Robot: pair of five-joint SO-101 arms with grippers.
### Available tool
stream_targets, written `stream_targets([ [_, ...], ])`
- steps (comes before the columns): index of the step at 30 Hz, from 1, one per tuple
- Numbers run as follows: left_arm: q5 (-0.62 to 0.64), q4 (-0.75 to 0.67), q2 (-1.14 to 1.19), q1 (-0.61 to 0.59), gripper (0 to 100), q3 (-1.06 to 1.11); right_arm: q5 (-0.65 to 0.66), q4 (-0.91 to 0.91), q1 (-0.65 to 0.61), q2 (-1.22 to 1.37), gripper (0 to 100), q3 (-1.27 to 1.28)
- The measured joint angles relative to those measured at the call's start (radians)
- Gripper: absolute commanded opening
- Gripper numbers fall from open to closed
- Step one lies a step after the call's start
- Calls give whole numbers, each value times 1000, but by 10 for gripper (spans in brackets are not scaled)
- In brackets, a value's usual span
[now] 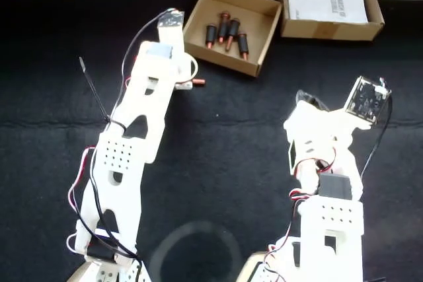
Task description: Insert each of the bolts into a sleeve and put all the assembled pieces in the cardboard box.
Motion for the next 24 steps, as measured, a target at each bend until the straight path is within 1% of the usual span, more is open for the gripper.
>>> stream_targets([
  [5,0,-75,3,-2,17,0,37,0,0,0,8,44],
  [10,0,-112,3,-2,141,0,43,0,0,-3,8,60],
  [13,20,-112,3,9,171,0,43,0,0,-3,8,60],
  [21,282,-117,5,60,172,-2,43,0,-20,-3,8,61],
  [24,411,-118,14,68,171,-21,43,0,-26,-3,8,61],
])
